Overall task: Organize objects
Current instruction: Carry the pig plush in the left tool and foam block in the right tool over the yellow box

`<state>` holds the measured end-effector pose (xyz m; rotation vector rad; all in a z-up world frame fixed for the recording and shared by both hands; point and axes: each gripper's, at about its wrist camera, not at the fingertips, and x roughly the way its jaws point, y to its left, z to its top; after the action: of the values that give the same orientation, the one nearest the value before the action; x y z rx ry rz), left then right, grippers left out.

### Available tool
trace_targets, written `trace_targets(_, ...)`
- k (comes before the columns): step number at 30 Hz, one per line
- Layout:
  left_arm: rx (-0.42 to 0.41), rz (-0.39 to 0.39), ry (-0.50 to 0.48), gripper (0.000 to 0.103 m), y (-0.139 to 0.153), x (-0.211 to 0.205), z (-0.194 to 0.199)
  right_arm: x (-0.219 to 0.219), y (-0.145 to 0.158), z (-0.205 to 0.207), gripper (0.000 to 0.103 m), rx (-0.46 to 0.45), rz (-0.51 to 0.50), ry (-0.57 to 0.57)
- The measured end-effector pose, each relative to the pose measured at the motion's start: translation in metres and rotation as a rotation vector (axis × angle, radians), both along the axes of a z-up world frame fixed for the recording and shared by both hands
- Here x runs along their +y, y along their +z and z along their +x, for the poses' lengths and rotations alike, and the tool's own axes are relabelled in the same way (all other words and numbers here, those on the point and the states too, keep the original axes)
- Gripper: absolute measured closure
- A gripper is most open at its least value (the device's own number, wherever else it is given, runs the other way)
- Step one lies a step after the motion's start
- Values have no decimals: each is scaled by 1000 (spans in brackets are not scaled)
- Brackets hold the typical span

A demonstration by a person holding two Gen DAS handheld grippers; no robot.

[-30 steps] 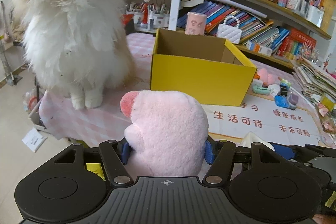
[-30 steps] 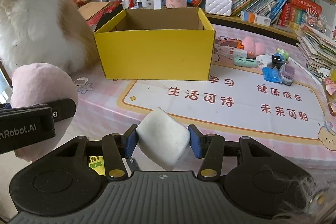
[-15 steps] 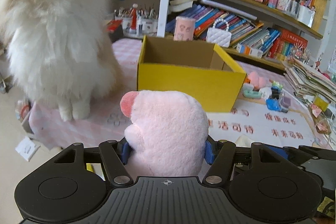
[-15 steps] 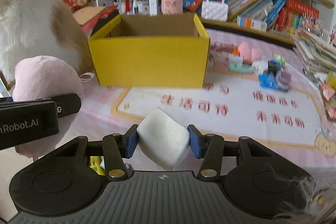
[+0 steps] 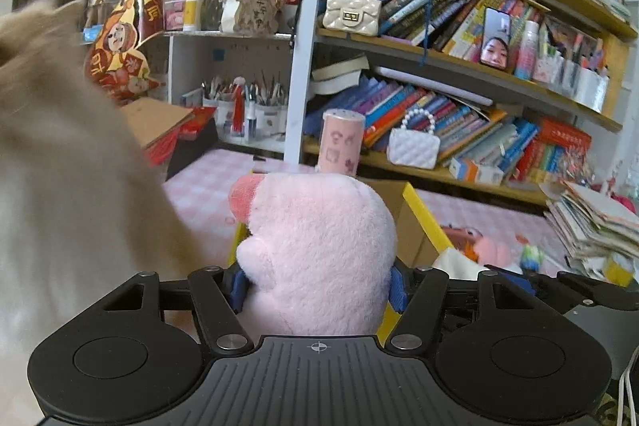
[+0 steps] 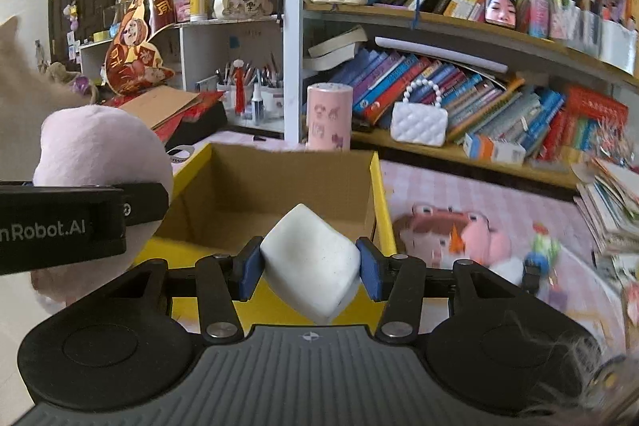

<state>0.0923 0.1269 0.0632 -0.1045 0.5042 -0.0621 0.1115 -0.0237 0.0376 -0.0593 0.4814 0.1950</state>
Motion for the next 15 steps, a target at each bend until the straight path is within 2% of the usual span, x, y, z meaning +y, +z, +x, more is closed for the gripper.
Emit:
trace_targets(6,41,16,31,40,-10,-6,57,-4,-7,69,56,12,-65,65)
trace_targets(15,146,83,60,40,-44,-13,119,6,-37,150,56,128,-207,262)
